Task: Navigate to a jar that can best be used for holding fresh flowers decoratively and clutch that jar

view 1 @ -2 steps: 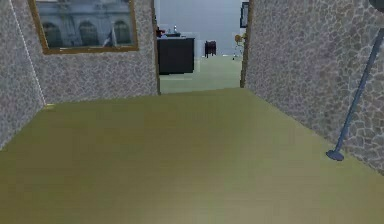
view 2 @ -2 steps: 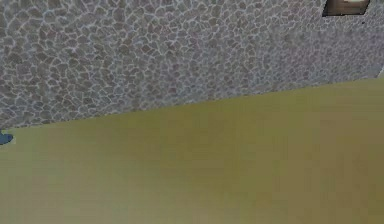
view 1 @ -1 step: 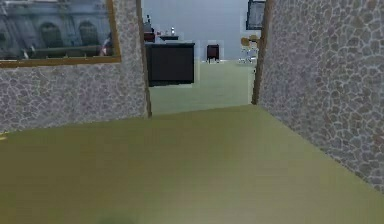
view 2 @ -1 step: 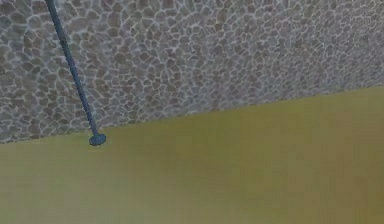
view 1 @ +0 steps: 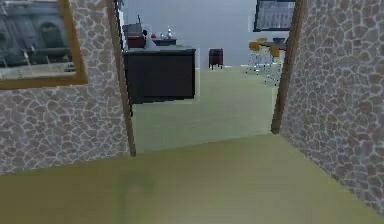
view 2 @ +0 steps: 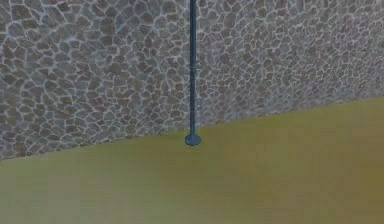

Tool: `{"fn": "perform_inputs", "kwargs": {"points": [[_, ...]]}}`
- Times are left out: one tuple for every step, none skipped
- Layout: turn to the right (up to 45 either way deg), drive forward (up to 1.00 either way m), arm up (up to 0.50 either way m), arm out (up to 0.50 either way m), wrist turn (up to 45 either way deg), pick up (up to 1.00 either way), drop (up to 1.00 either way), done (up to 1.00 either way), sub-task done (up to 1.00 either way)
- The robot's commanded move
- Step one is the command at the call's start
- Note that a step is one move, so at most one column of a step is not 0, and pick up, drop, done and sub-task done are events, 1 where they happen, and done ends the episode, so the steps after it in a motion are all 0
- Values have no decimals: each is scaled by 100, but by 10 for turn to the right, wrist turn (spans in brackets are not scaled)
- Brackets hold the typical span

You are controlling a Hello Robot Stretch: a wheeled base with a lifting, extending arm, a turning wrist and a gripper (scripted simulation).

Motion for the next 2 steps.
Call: {"fn": "perform_inputs", "kwargs": {"points": [[30,0,0,0,0,0,0,0,0],[0,100,0,0,0,0,0,0,0]]}}
